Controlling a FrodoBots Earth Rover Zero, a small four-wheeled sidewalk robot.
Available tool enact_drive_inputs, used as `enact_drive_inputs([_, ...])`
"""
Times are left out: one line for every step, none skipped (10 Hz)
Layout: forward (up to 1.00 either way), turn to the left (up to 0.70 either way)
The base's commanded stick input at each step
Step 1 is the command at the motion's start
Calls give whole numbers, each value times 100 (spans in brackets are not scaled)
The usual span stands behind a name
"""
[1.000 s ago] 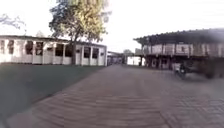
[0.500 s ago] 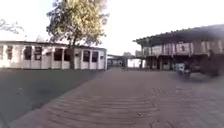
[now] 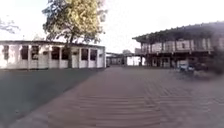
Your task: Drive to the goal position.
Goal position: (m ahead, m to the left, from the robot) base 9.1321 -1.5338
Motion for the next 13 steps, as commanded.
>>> enact_drive_inputs([70, 0])
enact_drive_inputs([70, 0])
enact_drive_inputs([70, 0])
enact_drive_inputs([70, 0])
enact_drive_inputs([70, 0])
enact_drive_inputs([70, 0])
enact_drive_inputs([70, 0])
enact_drive_inputs([70, 0])
enact_drive_inputs([70, 0])
enact_drive_inputs([70, 0])
enact_drive_inputs([70, 0])
enact_drive_inputs([70, 0])
enact_drive_inputs([70, 0])
